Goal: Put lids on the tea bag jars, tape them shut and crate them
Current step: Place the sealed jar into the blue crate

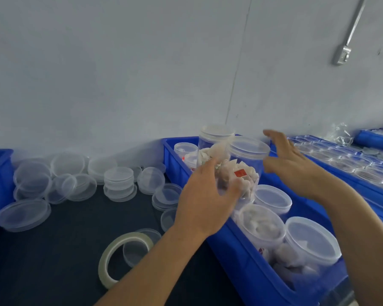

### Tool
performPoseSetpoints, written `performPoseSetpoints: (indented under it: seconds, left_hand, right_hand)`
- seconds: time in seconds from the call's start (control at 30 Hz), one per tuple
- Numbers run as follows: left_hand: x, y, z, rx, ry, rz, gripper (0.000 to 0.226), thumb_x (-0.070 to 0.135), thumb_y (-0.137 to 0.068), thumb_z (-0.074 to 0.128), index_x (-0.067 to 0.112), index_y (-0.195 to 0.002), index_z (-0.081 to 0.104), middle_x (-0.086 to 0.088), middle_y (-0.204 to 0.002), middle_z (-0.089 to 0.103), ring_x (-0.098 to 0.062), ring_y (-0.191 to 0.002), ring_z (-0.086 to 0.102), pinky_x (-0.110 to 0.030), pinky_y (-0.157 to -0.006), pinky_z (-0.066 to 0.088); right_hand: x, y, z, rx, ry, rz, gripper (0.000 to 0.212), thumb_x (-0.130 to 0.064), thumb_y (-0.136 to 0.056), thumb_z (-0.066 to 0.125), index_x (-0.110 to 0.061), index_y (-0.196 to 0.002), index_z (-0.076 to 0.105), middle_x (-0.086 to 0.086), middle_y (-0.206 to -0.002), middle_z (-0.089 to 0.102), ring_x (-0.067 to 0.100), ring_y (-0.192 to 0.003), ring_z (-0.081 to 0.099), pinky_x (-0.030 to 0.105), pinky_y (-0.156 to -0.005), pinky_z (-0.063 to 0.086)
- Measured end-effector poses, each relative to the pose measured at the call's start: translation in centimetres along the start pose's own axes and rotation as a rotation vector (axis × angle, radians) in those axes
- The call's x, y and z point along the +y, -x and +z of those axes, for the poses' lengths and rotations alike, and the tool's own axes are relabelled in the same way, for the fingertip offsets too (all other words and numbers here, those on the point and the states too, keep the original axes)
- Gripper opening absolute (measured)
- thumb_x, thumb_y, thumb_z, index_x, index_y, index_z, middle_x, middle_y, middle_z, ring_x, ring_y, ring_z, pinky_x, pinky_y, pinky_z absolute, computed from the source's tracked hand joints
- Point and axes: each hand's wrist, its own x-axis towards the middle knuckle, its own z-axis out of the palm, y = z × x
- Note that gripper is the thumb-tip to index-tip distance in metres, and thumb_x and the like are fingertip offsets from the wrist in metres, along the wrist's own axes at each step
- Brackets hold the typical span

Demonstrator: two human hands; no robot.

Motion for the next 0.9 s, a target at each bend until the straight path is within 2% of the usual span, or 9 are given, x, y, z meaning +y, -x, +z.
performPoseSetpoints:
  seconds: [0.07,0.17,0.27,0.33,0.4,0.47,0.57,0.7,0.9]
  left_hand:
    - [-0.9,-1.0,-0.8,0.092,0.032,0.001,0.034,0.058,-0.094,0.057,0.05,-0.125,0.046,0.027,-0.12,0.055,0.008,-0.114,0.055,-0.012,-0.089,0.05]
    - [-2.4,-3.6,-1.7,0.188,-0.047,-0.046,0.057,0.032,-0.092,0.072,0.033,-0.14,0.042,0.017,-0.13,0.043,-0.001,-0.118,0.047,-0.016,-0.097,0.039]
    - [-2.7,-6.1,-2.2,0.001,-0.01,-0.054,0.097,0.031,-0.089,0.081,0.04,-0.16,0.017,0.016,-0.144,0.03,0.003,-0.124,0.032,-0.009,-0.094,0.03]
    - [-2.7,-7.5,-2.5,-0.153,0.047,-0.017,0.103,0.03,-0.09,0.083,0.052,-0.16,0.01,0.01,-0.156,0.036,-0.006,-0.132,0.041,-0.017,-0.104,0.039]
    - [-2.3,-8.9,-2.9,-0.225,0.064,-0.017,0.094,0.035,-0.09,0.082,0.056,-0.157,0.019,0.001,-0.138,0.057,-0.022,-0.124,0.058,-0.031,-0.098,0.053]
    - [-2.1,-10.5,-3.0,-0.213,0.027,-0.006,0.076,0.044,-0.086,0.083,0.053,-0.147,0.04,0.012,-0.111,0.06,-0.021,-0.098,0.062,-0.03,-0.082,0.054]
    - [-1.8,-12.9,-2.3,-0.143,0.012,0.024,0.065,0.043,-0.082,0.086,0.047,-0.137,0.052,0.009,-0.12,0.062,-0.015,-0.1,0.065,-0.04,-0.086,0.06]
    - [-1.6,-15.9,0.2,-0.052,0.027,0.039,0.068,0.032,-0.076,0.09,0.035,-0.134,0.053,0.0,-0.123,0.063,-0.019,-0.102,0.061,-0.032,-0.082,0.055]
    - [-3.0,-17.2,4.5,-0.193,-0.003,-0.042,0.058,0.032,-0.078,0.087,0.035,-0.124,0.051,-0.004,-0.123,0.062,-0.022,-0.1,0.065,-0.042,-0.084,0.058]
  right_hand:
    - [-2.1,0.2,-0.3,0.075,-0.046,-0.118,0.088,-0.06,-0.066,0.049,-0.06,-0.149,0.021,-0.011,-0.152,0.037,0.021,-0.128,0.046,0.048,-0.103,0.039]
    - [-4.1,-0.3,0.8,0.103,0.074,-0.18,0.08,-0.073,-0.075,0.054,-0.055,-0.149,0.031,-0.004,-0.153,0.046,0.023,-0.127,0.053,0.05,-0.106,0.044]
    - [-4.3,-1.5,1.5,0.139,0.136,-0.176,0.069,-0.065,-0.083,0.066,-0.043,-0.145,0.048,-0.003,-0.139,0.057,0.022,-0.127,0.057,0.042,-0.101,0.047]
    - [-3.9,-2.4,1.1,0.149,0.143,-0.171,0.067,-0.062,-0.082,0.071,-0.04,-0.143,0.053,-0.004,-0.132,0.06,0.02,-0.121,0.058,0.037,-0.094,0.046]
    - [-3.5,-3.5,0.5,0.165,0.131,-0.16,0.069,-0.061,-0.081,0.073,-0.04,-0.143,0.052,-0.005,-0.13,0.059,0.019,-0.119,0.055,0.036,-0.092,0.043]
    - [-3.0,-4.7,-0.2,0.206,0.104,-0.14,0.07,-0.062,-0.079,0.073,-0.041,-0.143,0.052,-0.005,-0.127,0.056,0.017,-0.118,0.053,0.036,-0.091,0.04]
    - [-2.6,-6.4,-1.0,0.254,0.113,-0.106,0.079,-0.07,-0.07,0.063,-0.04,-0.143,0.052,-0.004,-0.127,0.055,0.016,-0.114,0.049,0.036,-0.089,0.038]
    - [-1.3,-8.6,-0.5,0.232,0.184,-0.056,0.088,-0.068,-0.077,0.07,-0.034,-0.153,0.041,0.008,-0.144,0.048,0.022,-0.106,0.051,0.037,-0.087,0.039]
    - [2.6,-9.9,2.4,-0.035,0.211,0.097,0.126,-0.07,-0.071,0.082,-0.022,-0.167,0.016,0.012,-0.168,0.029,0.033,-0.148,0.041,0.04,-0.103,0.042]
